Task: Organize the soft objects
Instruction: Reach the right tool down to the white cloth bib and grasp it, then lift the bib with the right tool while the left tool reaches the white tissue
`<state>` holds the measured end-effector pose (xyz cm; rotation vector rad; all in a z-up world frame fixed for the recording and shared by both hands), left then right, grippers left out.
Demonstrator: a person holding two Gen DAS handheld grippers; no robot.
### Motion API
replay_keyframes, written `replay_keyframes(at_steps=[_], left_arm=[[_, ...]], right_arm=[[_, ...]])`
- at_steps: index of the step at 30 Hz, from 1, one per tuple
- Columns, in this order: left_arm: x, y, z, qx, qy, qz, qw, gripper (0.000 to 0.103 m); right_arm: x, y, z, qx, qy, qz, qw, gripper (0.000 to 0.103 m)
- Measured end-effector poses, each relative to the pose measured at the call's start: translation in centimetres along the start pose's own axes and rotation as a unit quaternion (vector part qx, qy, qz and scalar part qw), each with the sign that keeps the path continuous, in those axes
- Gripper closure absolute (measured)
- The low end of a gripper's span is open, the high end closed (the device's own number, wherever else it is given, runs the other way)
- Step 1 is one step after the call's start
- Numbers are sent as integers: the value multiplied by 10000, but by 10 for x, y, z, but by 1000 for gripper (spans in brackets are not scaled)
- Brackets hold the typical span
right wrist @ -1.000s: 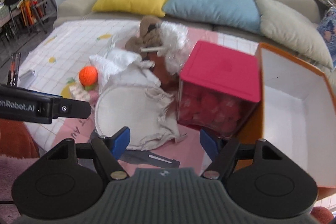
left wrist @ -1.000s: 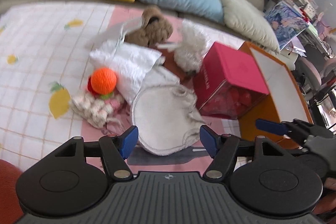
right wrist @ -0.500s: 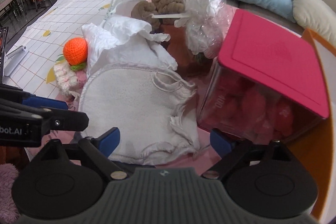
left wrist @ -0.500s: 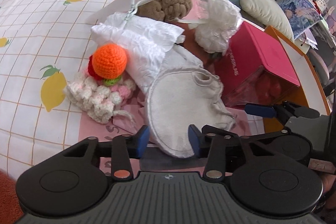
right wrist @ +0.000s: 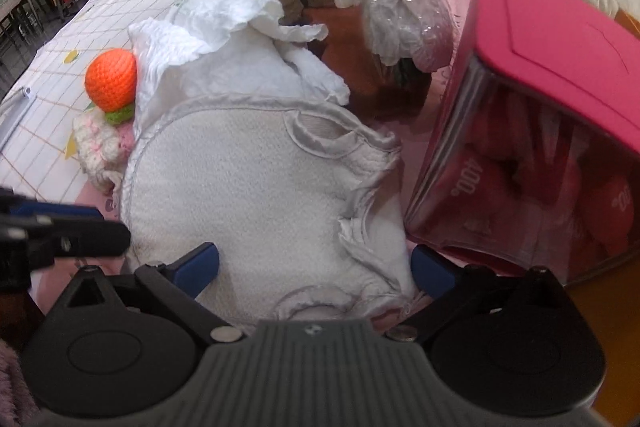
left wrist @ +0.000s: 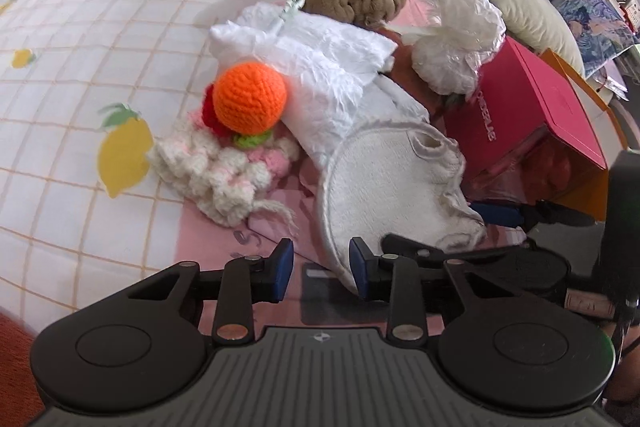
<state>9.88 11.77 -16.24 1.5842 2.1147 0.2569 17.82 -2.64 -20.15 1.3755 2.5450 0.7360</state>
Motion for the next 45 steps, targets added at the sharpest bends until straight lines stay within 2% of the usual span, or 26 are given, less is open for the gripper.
replay_keyframes(at_steps=[3,6,7,8,9,10,12,14,16,20,22,26,29,31,33,35,36,39,41,45], left_arm=[[-4,3,-8,-262,172,293,9991,64],[-8,7,-15,-504,434,573,9961,60],[-9,7,-16,-532,477,626,9955,58],[-10,7,-16,-535,485,650,9953,57],[-11,7,-16,-522,471,671,9953,57],[-12,7,-16,-508,463,699,9952,57],[-15,6,-18,-537,493,774,9943,57],[-15,7,-22,-618,527,830,9932,55],[-15,6,-26,-738,554,867,9920,46],[-17,12,-32,-905,596,1026,9888,39],[-19,15,-32,-897,491,1018,9895,39],[-21,22,-25,-863,11,465,9952,39],[-29,28,-15,-1088,343,523,9921,35],[-42,29,-9,-1339,722,1052,9828,27],[-59,27,-2,-1460,987,1722,9692,26],[-75,24,3,-1571,1055,2305,9545,19],[-81,23,7,-1585,1092,2538,9479,11],[-90,22,21,-1485,1241,3130,9298,9],[-90,22,30,-1340,1322,3356,9230,9],[-86,25,42,-1158,1500,3560,9151,9]], right_arm=[[7,0,-5,-54,-9,-114,9999,14],[20,-3,-11,-149,71,-277,9995,39],[25,-6,-13,-183,154,-370,9990,56],[31,-6,-15,-190,204,-440,9986,65],[36,-6,-17,-210,147,-542,9982,69],[41,-6,-18,-244,78,-668,9974,80],[46,-7,-21,-264,-97,-814,9963,82],[44,-9,-26,-240,-89,-683,9973,85],[31,-11,-38,-290,-68,-504,9983,85],[21,-10,-69,-497,-321,-509,9970,85],[20,-9,-80,-559,-554,-671,9946,85],[3,-26,-95,-458,-967,-991,9893,85],[-8,-34,-86,-335,-1083,-921,9893,85],[-13,-34,-83,-316,-1023,-759,9913,84],[-13,-32,-81,-335,-974,-686,9923,84],[-12,-30,-79,-338,-897,-640,9933,84],[-12,-29,-78,-319,-872,-617,9938,84],[-16,-30,-74,-214,-797,-461,9955,84],[-22,-30,-71,-136,-686,-201,9973,84],[-37,-28,-68,-64,-393,436,9983,84]])
Point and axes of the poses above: each gripper's, at about its wrist camera, not at the fingertips, and z roughly the way its jaws point, x to its left, y to its top, the point moved 4 cm from there along z, roughly the way its jaws point, and after that the axes turned 2 degrees about -z, right-handed, at the moved point
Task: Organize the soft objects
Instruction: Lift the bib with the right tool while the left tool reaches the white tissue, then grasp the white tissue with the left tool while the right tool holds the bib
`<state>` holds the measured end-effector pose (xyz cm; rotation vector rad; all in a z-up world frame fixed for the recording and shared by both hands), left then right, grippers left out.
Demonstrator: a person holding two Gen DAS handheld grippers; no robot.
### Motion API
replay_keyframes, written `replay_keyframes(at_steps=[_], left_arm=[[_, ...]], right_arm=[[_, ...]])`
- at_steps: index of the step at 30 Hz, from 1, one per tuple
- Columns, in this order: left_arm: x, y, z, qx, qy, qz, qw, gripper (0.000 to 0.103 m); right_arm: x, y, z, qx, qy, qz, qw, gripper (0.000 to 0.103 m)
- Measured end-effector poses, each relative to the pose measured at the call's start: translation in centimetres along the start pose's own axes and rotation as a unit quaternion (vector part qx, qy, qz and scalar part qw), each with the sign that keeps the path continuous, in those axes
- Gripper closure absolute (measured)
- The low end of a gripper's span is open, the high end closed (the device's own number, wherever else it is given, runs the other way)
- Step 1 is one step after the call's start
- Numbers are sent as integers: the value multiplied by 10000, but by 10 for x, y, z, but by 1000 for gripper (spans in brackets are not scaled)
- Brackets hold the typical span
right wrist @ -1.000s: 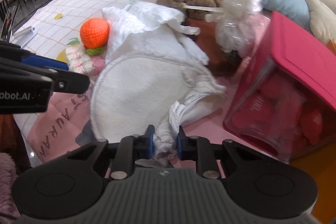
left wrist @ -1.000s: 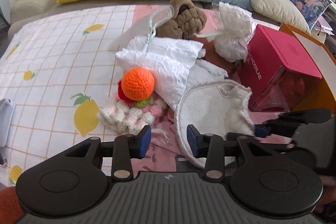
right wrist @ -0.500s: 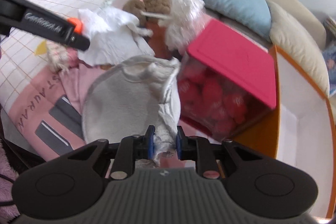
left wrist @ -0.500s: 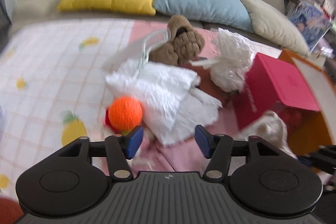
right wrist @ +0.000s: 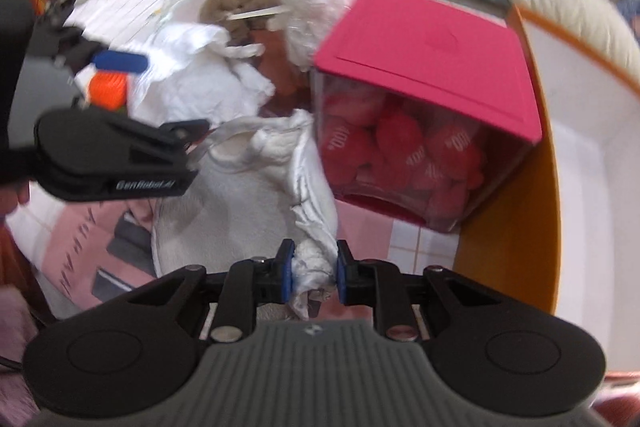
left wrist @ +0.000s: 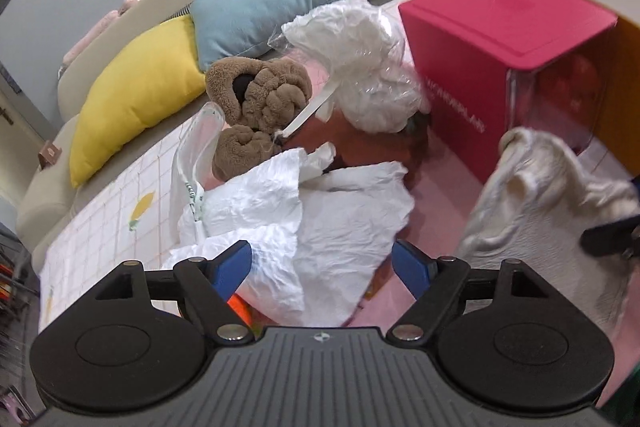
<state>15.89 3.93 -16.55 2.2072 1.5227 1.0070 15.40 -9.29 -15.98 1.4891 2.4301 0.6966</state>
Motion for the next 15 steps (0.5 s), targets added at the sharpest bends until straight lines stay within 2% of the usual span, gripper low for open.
replay_keyframes(at_steps=[2,5,8,10,11,13,15], left_arm=[[-4,-1,7,111,23,257,9996,11],[-7,-5,15,287,39,508,9983,26],[-3,-8,12,296,-126,287,9991,41],[-2,-5,8,249,-140,292,9992,59],[-2,-5,5,203,-134,300,9993,65],[-2,-2,-2,106,-140,262,9995,94],[-2,2,-10,15,-59,238,9997,96]], right_arm=[[-3,1,1,26,81,192,9998,84],[-3,3,-4,-52,135,254,9996,84],[-1,4,-11,-162,208,232,9994,84],[-2,6,-14,-182,231,225,9993,84],[-2,6,-15,-180,229,231,9993,84],[-4,7,-16,-174,223,243,9993,84],[-5,8,-18,-193,221,270,9992,84]])
Point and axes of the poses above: each gripper's, at about its wrist camera, not at the fingertips, and z roughly the way its jaws point, x to its left, y to its top, the point moved 4 cm from there along z, roughly the way its jaws point, and after that the axes turned 2 degrees about -z, right-handed, at the moved point
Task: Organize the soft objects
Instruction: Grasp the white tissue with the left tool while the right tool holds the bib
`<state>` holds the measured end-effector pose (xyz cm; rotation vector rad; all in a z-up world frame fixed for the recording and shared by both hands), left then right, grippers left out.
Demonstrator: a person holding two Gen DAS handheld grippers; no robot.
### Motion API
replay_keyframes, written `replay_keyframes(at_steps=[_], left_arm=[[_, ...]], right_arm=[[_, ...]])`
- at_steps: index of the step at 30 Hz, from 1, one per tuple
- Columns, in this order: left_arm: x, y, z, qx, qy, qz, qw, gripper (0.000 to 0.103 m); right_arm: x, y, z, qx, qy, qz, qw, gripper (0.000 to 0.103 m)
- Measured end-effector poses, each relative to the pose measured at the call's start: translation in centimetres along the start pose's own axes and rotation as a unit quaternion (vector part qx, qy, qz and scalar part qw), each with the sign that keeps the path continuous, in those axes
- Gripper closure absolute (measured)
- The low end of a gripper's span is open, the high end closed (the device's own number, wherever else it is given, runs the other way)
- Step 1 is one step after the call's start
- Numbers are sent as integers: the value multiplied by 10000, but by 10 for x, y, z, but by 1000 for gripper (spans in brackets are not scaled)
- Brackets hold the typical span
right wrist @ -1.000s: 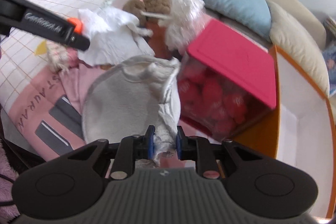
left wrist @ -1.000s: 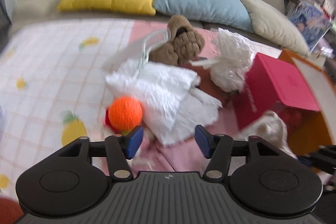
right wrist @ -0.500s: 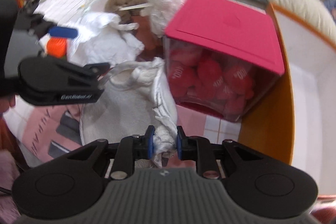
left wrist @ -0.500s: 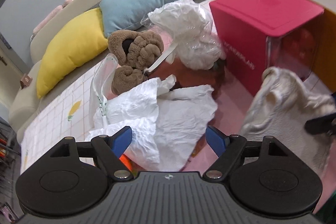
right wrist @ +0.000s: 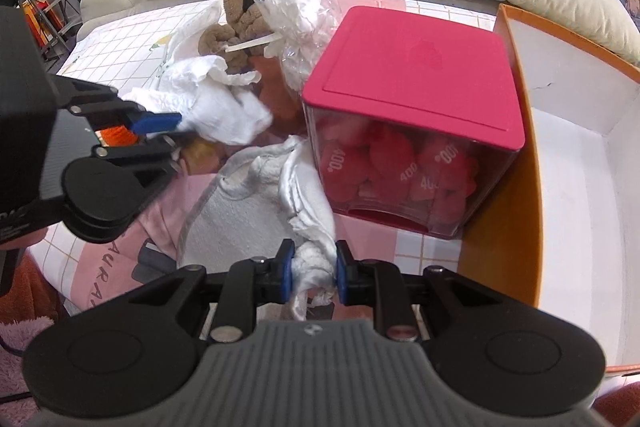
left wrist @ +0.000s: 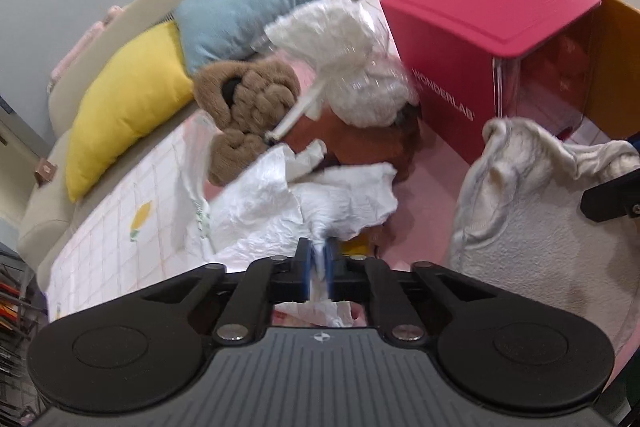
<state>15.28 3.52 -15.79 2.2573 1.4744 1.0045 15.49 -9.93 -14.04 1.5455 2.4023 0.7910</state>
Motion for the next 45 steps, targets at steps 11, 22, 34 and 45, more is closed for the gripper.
replay_keyframes(at_steps=[11,22,34,45], left_arm=[[24,17,-68,-964,405,-572,9929,100],[52,34,-143,-1747,345,-1267,9758,100],[41,36,-200,-1916,-683,-1777,9628,100],[18,-6,-78,-533,-1030,-1515,9816,94]], right_arm=[[-3,5,-24,-405,-1,31,9992,84],[-11,15,-83,-1154,239,289,9926,85],[-18,7,-109,-1447,251,467,9881,84],[-7,-10,-76,-934,393,347,9942,84]])
Point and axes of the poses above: each gripper's, at about its wrist camera, not at the fingertips, and z roughly the way its jaws point, x to its left, y to its top, the point moved 4 cm from there along z, roughly the way its jaws point, and after that the axes turned 2 degrees about -z, right-handed, at the moved point
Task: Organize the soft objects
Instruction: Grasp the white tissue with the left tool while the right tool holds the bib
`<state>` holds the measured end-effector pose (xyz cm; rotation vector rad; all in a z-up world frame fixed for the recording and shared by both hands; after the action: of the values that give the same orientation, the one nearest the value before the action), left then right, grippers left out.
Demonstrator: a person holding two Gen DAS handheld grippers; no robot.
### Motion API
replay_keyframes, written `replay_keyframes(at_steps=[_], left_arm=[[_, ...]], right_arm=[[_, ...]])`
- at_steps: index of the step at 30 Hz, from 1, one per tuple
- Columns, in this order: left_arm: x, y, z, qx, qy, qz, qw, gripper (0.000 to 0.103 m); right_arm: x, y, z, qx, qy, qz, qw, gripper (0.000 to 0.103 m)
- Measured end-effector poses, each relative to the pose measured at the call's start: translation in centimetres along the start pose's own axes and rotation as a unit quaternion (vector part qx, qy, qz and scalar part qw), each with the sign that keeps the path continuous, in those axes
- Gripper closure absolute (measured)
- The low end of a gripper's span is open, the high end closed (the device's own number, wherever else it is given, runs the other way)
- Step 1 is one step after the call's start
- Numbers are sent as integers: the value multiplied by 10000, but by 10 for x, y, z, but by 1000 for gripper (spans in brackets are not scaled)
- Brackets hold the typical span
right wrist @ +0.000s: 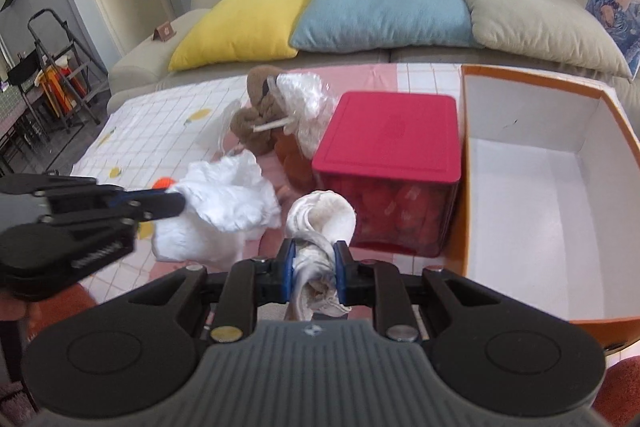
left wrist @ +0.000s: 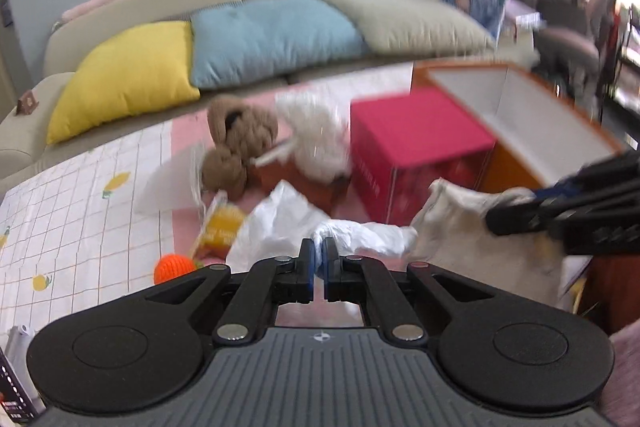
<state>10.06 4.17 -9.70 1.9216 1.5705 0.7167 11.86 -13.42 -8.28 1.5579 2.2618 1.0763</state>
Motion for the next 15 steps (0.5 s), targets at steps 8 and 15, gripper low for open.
replay_keyframes(at_steps=[8,15], left_arm=[[9,-7,18,-159,397,306,9986,26],[15,-2,49,25,419,512,9978,11]], right_arm=[[-3,4,28,274,12,114,9996,84],[-8,2,45,495,23,243,9985,83]])
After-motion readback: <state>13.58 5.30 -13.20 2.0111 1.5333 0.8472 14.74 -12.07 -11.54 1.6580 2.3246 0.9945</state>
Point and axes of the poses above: each gripper's, at about its wrist camera, not at the fingertips, and z roughly the way its jaws point, x to its left, y to its top, the point moved 4 cm from there along z, roughly the way its jaws point, and after that the axes turned 2 degrees about -z, right-handed, at the moved point
